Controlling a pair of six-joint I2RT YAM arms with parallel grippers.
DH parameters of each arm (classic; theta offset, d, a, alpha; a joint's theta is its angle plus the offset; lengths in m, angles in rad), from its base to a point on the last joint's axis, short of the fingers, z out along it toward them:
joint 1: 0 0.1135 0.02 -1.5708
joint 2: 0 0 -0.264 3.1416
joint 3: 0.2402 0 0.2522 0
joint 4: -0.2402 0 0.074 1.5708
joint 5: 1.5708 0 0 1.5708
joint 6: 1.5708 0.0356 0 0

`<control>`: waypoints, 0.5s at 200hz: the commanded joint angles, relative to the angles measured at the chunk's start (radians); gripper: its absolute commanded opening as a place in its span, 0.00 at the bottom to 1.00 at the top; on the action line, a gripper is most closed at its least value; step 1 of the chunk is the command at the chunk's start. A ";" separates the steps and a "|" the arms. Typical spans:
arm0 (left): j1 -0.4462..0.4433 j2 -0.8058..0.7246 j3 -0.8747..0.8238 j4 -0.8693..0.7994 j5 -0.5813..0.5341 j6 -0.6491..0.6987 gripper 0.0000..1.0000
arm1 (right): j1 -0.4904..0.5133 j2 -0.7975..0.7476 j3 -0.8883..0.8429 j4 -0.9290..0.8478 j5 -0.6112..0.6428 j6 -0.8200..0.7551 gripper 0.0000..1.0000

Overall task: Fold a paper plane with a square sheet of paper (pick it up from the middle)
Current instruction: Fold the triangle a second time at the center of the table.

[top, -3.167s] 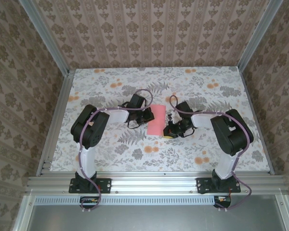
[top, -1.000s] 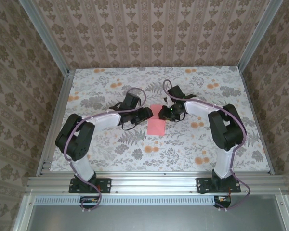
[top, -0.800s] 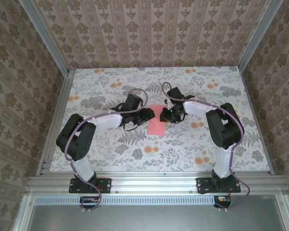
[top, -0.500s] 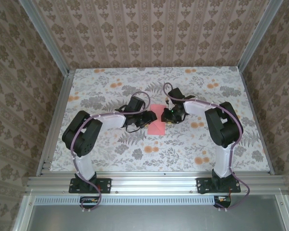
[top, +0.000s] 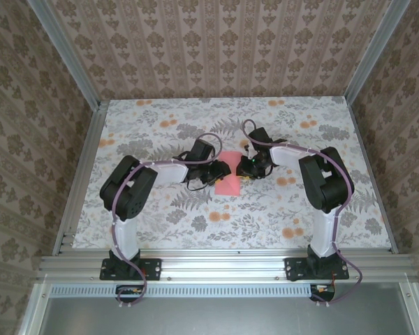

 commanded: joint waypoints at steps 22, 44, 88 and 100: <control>-0.004 0.026 0.025 0.045 0.028 -0.027 0.41 | -0.009 0.047 -0.035 -0.006 0.029 0.025 0.16; -0.004 0.016 0.015 0.022 0.005 -0.021 0.41 | -0.014 0.029 -0.038 -0.005 0.027 0.026 0.18; -0.003 -0.004 0.003 -0.031 -0.026 0.012 0.32 | -0.016 -0.134 -0.055 0.050 -0.023 0.030 0.25; -0.003 -0.002 0.004 -0.034 -0.028 0.015 0.29 | -0.010 -0.163 -0.052 0.058 -0.044 0.018 0.25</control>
